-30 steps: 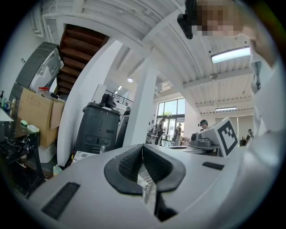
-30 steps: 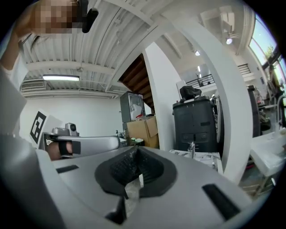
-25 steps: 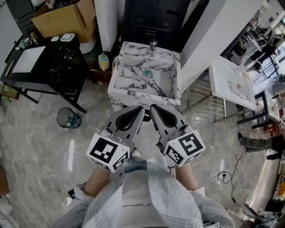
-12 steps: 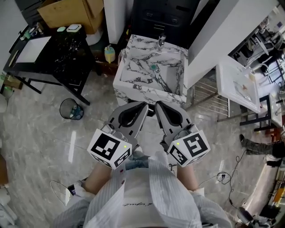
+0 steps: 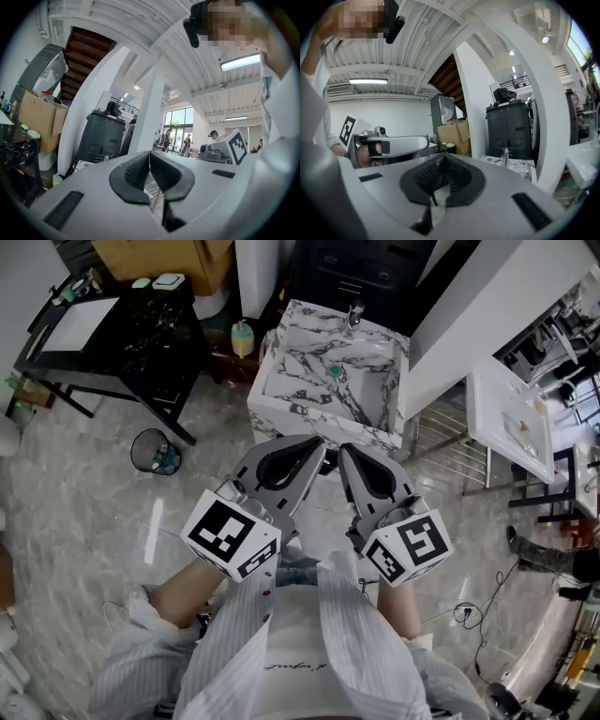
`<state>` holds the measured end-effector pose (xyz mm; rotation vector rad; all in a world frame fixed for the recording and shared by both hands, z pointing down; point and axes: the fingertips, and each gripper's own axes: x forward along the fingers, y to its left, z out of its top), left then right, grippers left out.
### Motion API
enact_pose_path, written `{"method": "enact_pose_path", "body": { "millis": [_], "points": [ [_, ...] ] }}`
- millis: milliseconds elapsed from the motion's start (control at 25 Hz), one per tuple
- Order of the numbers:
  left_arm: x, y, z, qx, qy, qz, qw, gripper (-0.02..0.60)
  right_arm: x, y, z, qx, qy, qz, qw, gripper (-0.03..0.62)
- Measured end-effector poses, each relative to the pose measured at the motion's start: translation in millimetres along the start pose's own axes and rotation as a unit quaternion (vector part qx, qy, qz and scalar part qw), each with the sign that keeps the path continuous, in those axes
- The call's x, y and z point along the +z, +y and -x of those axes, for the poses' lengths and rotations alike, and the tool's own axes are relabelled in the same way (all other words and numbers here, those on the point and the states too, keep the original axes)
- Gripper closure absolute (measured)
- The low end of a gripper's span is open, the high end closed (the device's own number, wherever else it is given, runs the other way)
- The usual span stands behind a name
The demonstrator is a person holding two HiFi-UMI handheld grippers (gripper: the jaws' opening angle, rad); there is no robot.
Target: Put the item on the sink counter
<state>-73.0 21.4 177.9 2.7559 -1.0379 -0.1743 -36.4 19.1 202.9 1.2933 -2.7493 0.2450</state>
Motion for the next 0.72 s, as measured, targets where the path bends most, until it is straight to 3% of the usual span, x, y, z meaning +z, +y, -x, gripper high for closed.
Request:
{"method": "enact_pose_path", "body": {
  "millis": [320, 720],
  "points": [
    [-9, -11, 0, -0.038, 0.026, -0.025, 0.9986, 0.565, 2, 1, 3, 0.011, 0.004, 0.014, 1.0, 0.586],
    [-19, -8, 3, -0.041, 0.046, -0.038, 0.9974, 0.565, 0, -8, 10, 0.001, 0.0, 0.009, 1.0, 0.586]
  ]
}}
